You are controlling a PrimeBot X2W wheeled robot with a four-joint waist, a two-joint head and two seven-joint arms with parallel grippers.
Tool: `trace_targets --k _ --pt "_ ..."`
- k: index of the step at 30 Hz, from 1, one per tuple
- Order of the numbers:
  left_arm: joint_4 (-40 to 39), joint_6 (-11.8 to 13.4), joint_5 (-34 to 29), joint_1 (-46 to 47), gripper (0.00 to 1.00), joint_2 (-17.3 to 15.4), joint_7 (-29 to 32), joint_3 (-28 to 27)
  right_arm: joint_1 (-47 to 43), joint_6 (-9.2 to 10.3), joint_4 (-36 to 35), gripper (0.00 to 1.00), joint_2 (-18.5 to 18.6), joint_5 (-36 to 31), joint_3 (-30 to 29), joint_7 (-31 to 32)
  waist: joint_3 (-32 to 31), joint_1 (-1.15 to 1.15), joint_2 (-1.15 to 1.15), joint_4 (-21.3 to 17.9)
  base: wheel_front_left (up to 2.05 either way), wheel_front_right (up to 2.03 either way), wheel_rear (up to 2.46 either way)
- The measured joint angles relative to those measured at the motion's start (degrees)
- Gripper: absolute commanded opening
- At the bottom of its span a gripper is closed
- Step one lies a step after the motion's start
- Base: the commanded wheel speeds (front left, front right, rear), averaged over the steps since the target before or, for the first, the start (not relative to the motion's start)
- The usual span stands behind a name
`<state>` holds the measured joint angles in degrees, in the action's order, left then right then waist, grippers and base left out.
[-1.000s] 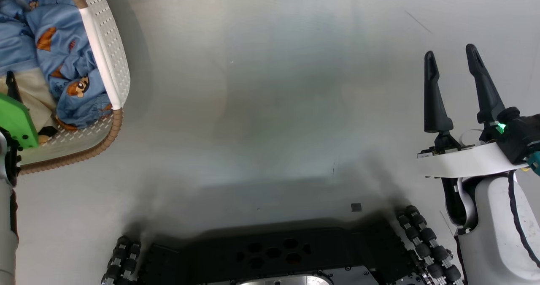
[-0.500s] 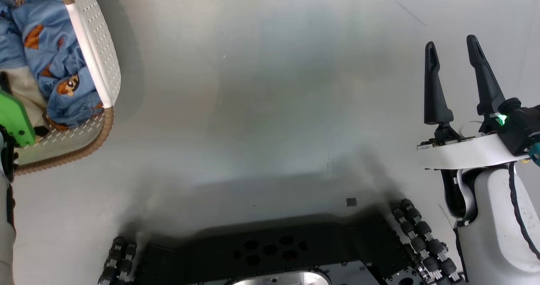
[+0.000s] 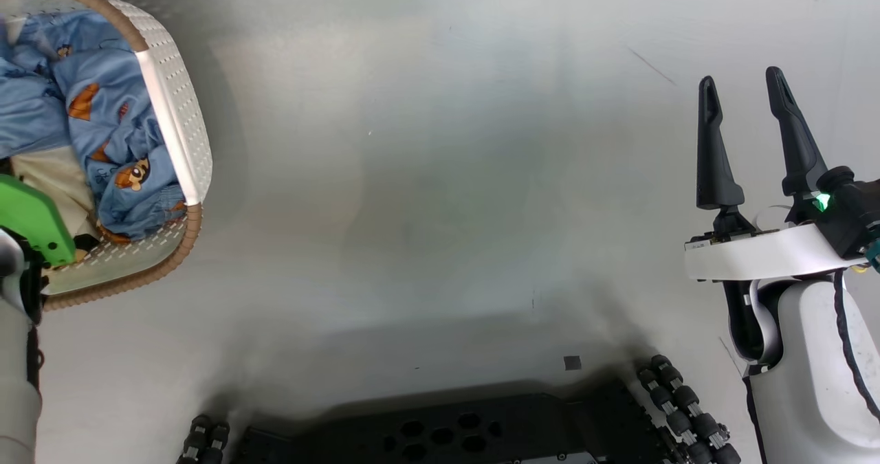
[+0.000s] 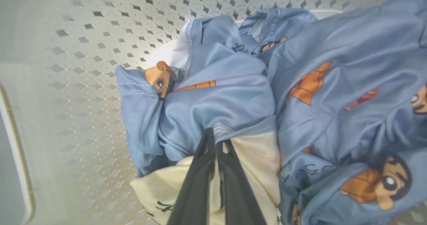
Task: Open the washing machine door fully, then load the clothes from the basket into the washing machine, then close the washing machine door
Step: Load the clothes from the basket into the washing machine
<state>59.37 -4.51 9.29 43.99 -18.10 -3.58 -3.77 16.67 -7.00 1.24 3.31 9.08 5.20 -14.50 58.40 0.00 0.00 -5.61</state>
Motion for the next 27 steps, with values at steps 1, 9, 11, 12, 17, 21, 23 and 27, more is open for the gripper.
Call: trace_targets --k 1,9,11,12,17,21,23,27 --pt "0.2 0.0 0.0 0.2 0.00 0.4 -0.8 0.0 0.2 0.00 0.1 1.00 0.0 0.0 -0.1 0.0 -0.4 0.00 0.00 0.1 0.00 0.00 0.00" --pt "2.7 -1.0 0.9 0.6 0.00 2.9 -6.2 0.2 0.8 0.00 1.4 1.00 0.0 -0.1 -1.2 0.0 -4.1 0.00 0.00 1.1 0.00 0.00 0.00" --pt "3.4 -1.0 1.0 0.4 0.00 3.7 -7.4 0.2 0.7 0.00 1.9 1.00 0.2 -0.2 -1.4 0.0 -5.3 0.00 0.00 1.4 0.00 0.00 0.00" --pt "3.6 -1.1 1.1 0.3 0.00 4.1 -8.1 0.2 0.7 0.00 2.1 1.00 0.3 -0.3 -1.5 0.0 -5.9 0.00 0.00 1.6 0.00 0.00 0.00" --pt "5.0 -1.5 2.5 -1.8 0.00 5.8 -9.9 0.1 0.6 0.00 3.2 1.00 0.5 -0.7 -2.1 0.0 -9.8 0.00 0.00 2.6 0.00 0.00 0.00" --pt "5.0 -1.6 2.9 -3.7 0.00 6.8 -10.2 -0.1 0.1 0.00 4.0 1.00 0.5 -0.7 -2.5 0.0 -12.7 0.00 0.00 3.3 0.00 0.00 0.00" --pt "4.9 -1.6 3.4 -4.4 0.00 7.0 -10.7 -0.3 -0.4 0.00 4.3 1.00 0.5 -0.7 -2.5 0.0 -14.2 0.00 0.00 3.6 0.00 0.00 0.00" --pt "4.5 -1.9 3.4 -5.9 0.00 8.0 -10.7 -0.3 -1.6 0.00 4.9 1.00 0.5 -0.7 -2.5 0.0 -17.1 0.00 0.00 4.2 0.00 0.00 0.00"
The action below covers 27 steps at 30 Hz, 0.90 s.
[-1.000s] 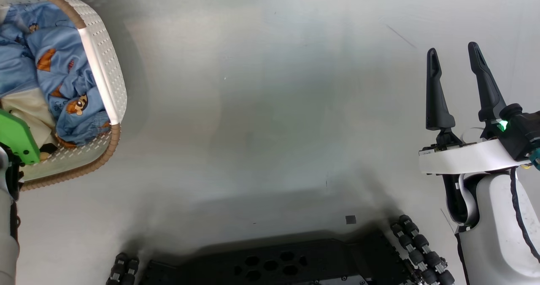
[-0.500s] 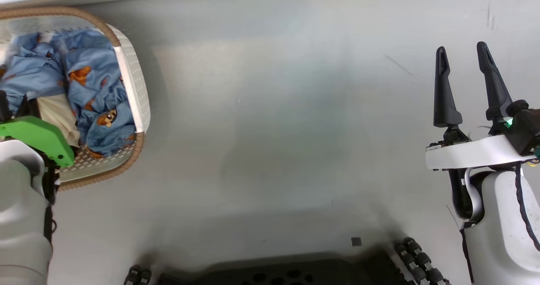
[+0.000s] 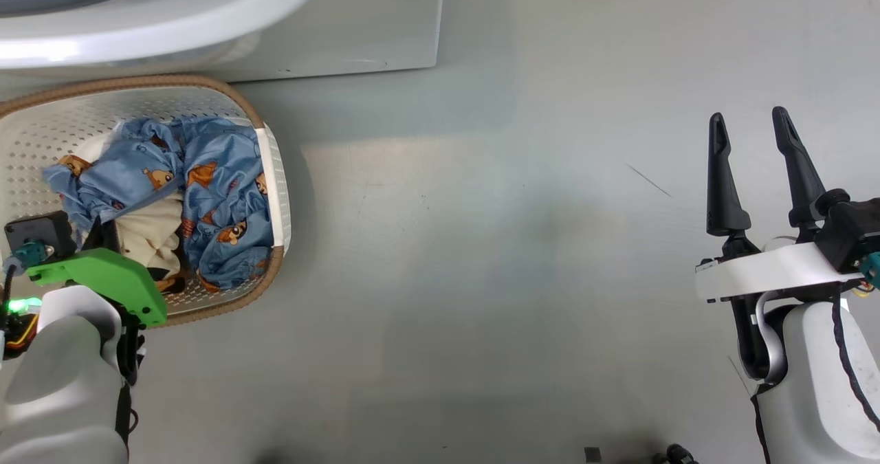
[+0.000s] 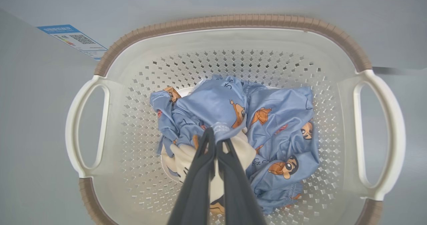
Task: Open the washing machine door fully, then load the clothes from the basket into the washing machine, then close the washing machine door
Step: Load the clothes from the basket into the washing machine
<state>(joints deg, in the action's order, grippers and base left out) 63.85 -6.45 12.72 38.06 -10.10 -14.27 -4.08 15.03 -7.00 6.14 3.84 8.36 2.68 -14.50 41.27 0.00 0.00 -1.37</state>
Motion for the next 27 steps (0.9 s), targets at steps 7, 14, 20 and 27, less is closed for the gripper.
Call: trace_targets --k 7,14,20,27 --pt "-5.5 -0.1 0.3 -3.1 0.00 2.2 0.0 -0.6 -1.9 -0.01 1.3 1.00 0.0 0.0 -0.1 0.0 -6.0 0.00 0.00 0.8 0.00 0.00 0.00" --pt "-13.2 -0.1 0.5 -5.9 0.00 3.3 0.0 -1.7 -4.9 -0.01 2.2 1.00 0.0 0.0 -0.4 0.0 -11.2 0.00 0.00 1.5 0.00 0.00 0.00" --pt "-19.2 -0.1 0.4 -9.6 0.00 3.9 0.0 -2.8 -6.7 -0.01 2.7 1.00 0.0 0.0 -0.4 0.0 -15.3 0.00 0.00 2.2 0.00 0.00 0.00" --pt "-26.0 0.0 0.1 -12.3 0.00 4.7 0.0 -3.4 -8.3 -0.01 2.9 1.00 0.0 0.0 -0.4 0.0 -18.8 -0.01 0.00 2.8 0.00 0.00 0.00"
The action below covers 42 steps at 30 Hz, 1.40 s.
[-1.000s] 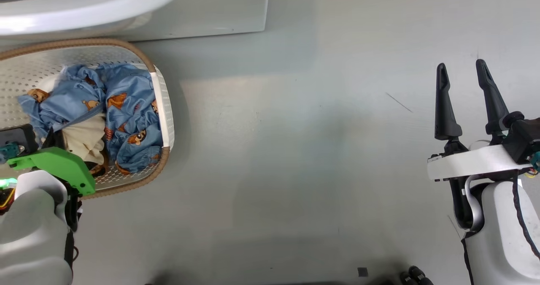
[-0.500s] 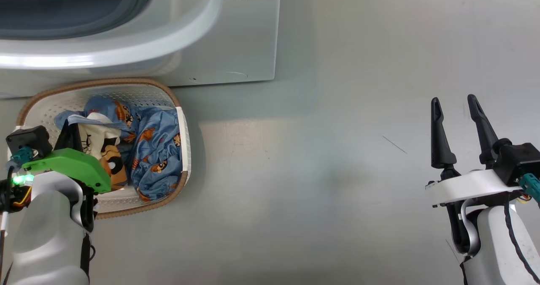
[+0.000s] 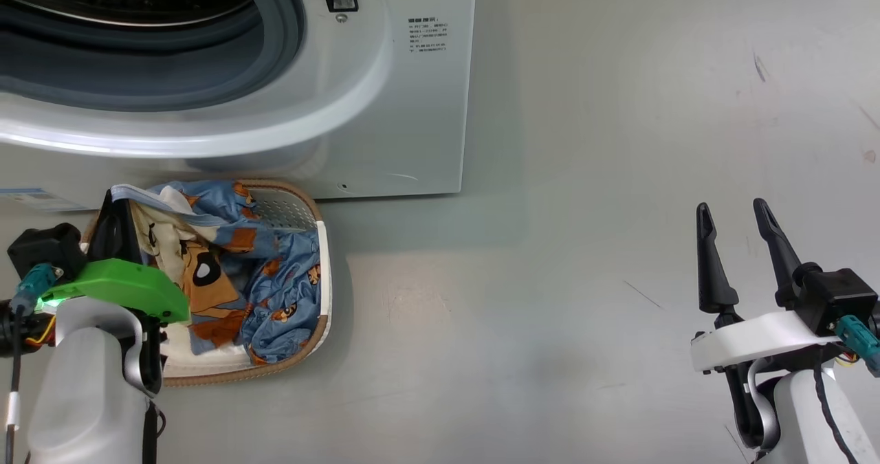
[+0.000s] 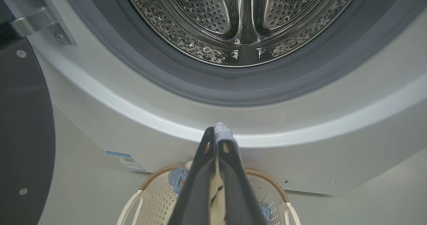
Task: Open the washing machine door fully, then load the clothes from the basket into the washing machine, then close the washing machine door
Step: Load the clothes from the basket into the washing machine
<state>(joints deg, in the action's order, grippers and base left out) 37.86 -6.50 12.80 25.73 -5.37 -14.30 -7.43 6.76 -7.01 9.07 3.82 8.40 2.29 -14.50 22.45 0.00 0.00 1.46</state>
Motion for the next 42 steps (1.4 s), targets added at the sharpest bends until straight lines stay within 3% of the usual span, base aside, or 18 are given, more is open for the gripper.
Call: trace_targets --k 22,42 --pt "-19.8 0.0 -1.9 -14.1 0.00 2.4 -0.1 -0.9 -5.9 0.00 0.5 1.00 0.0 0.1 0.3 0.0 -12.6 0.00 0.00 0.6 0.00 0.00 0.00" --pt "-24.1 -0.1 -2.6 -24.1 0.00 2.6 -0.1 -1.2 -10.4 0.00 0.0 1.00 -0.2 0.1 1.5 0.0 -19.6 0.00 0.00 -0.6 0.00 0.00 0.00"
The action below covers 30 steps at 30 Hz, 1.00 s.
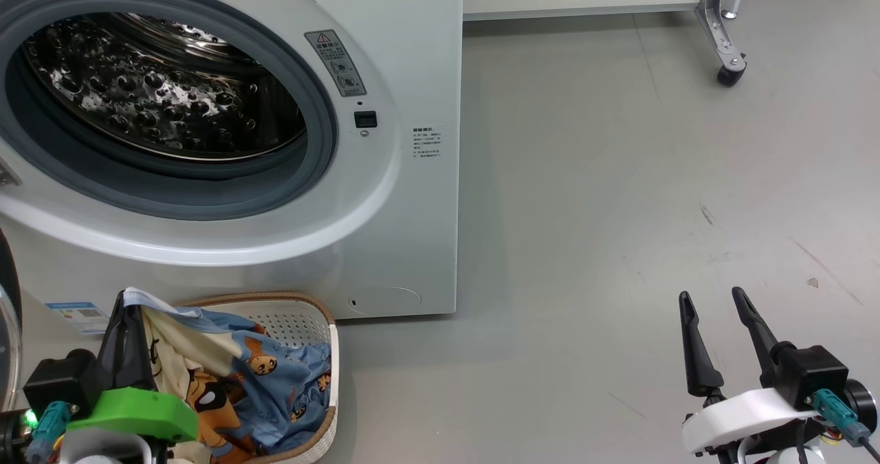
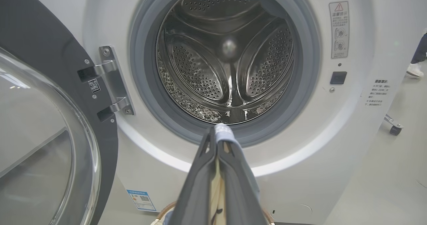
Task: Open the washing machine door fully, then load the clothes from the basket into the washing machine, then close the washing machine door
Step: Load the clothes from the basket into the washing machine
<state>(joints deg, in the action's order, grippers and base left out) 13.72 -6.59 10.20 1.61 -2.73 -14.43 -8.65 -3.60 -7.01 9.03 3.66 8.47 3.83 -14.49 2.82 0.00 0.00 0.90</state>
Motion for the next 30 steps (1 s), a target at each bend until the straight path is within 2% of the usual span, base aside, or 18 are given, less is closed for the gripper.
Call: trace_targets --k 17,30 --pt "-0.7 0.0 1.8 -0.2 0.00 0.2 0.0 0.0 -0.4 0.00 -2.4 1.00 0.0 0.0 0.0 0.0 3.7 0.00 0.00 -0.7 0.00 0.00 0.00" --pt "0.1 -0.2 3.9 6.4 0.00 0.6 0.0 -0.4 0.4 0.00 -4.6 1.00 0.6 0.0 -0.1 0.0 11.0 0.00 0.00 -1.2 0.00 0.00 0.00"
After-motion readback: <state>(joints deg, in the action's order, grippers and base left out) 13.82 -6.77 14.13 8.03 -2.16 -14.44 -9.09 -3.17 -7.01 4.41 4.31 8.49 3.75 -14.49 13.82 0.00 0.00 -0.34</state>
